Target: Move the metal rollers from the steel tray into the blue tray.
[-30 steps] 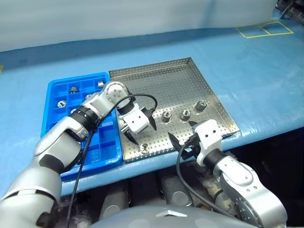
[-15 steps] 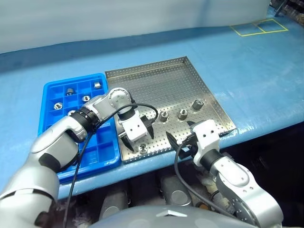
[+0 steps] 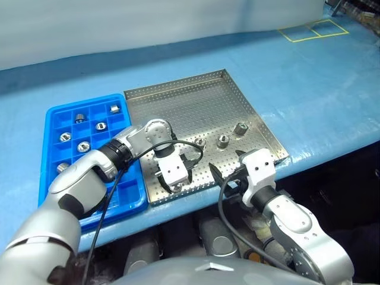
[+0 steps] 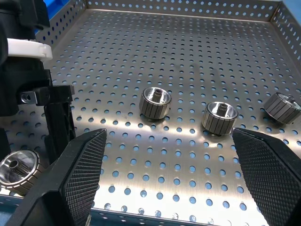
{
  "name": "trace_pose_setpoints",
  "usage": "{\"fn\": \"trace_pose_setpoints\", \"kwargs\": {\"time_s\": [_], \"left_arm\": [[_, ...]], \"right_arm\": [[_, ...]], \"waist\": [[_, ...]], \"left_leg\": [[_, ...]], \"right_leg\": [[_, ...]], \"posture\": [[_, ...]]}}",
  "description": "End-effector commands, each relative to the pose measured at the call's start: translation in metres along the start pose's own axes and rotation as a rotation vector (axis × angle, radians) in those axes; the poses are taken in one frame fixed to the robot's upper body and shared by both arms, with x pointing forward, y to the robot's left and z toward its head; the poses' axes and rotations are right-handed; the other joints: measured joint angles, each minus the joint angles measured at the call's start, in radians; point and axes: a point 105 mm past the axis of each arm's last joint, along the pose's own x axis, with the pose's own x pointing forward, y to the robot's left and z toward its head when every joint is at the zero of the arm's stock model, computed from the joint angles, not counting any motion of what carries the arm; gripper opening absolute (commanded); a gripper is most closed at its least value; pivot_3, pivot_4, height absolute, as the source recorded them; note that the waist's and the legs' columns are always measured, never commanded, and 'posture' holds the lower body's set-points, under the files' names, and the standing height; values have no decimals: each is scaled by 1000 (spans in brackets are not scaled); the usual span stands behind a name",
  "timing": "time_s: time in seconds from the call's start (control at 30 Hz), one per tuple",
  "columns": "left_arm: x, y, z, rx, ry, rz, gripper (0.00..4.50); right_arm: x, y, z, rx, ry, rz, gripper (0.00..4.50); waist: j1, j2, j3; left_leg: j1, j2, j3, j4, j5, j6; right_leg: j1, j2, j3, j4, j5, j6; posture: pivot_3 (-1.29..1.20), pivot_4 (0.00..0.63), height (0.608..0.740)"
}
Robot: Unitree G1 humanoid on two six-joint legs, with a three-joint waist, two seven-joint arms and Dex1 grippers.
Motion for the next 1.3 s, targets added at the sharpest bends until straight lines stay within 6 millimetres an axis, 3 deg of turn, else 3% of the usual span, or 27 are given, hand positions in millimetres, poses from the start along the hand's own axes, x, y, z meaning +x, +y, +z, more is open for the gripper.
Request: {"fn": "trace_pose_setpoints", "kwargs": {"time_s": [0.03, 0.1, 0.17, 0.27, 0.37, 0.5, 0.6, 0.8, 0.93, 1.13, 1.3], "left_arm": [[0, 0, -2, 2, 10, 0, 2298], [-4, 3, -1, 1, 8, 20, 1714], [-11, 13, 2, -3, -6, 80, 1715], [-39, 50, 16, -40, -94, 329, 1715], [-65, 74, 22, -95, -142, 539, 1715], [-101, 88, 22, -179, -175, 787, 1715], [-127, 67, 12, -276, -137, 956, 1715], [-149, 16, -4, -458, -17, 1141, 1715], [-161, -36, -1, -605, 70, 1285, 1715], [-157, -96, 6, -860, 177, 1449, 1715], [-127, -140, 15, -1084, 215, 1487, 1715]], "right_arm": [[-3, -1, 11, -14, -54, -12, 4500], [-3, -1, 11, -15, -54, -11, 4500], [-2, -1, 12, -18, -57, -8, 4500], [2, 0, 17, -26, -74, 7, 4500], [7, 2, 21, -31, -89, 24, 4500], [17, 7, 27, -49, -106, 69, 4500], [33, 18, 40, -81, -139, 168, 4500], [51, 38, 58, -144, -181, 331, 4500], [63, 66, 69, -186, -213, 500, 4500], [72, 93, 67, -236, -206, 660, 4500], [76, 110, 62, -242, -199, 756, 4500]], "waist": [[2, 1, 0], [2, 1, 0], [2, 0, 0], [3, 0, 0], [9, 0, 0], [14, 1, 0], [26, 1, 1], [110, 2, 1], [179, 1, 1], [274, 0, 2], [305, 0, 2]], "left_leg": [[0, 0, 0, 0, 0, 0], [1, 0, 0, 1, 0, 1], [1, -1, 0, 1, 0, 1], [0, -1, 1, 1, 0, 1], [-1, -1, 1, 2, 0, 2], [0, 0, 1, 1, 0, 2], [1, 0, 2, 0, 0, 2], [4, 1, 3, -2, 0, 1], [3, 1, 3, -3, 0, 1], [2, -2, 1, -3, -1, 2], [3, -2, 0, -3, -1, 2]], "right_leg": [[1, 0, 0, 0, 0, 0], [1, 0, 1, 0, 0, 1], [1, 0, 1, 0, 0, 2], [1, 0, 2, 0, 1, 2], [0, 0, 2, 0, 1, 3], [-1, 1, 3, 0, 1, 3], [-1, 2, 4, 1, 1, 3], [-1, 6, 9, 3, 2, 2], [-2, 5, 10, 2, 2, 1], [-2, -1, 4, -1, 4, -3], [-2, -3, -2, -3, 2, -5]], "posture": [[-359, 150, 740], [-353, 150, 740], [-340, 150, 740], [-311, 150, 740], [-265, 150, 740], [-198, 150, 740], [-128, 150, 740], [12, 150, 740], [98, 150, 740], [206, 150, 740], [262, 150, 740]]}}
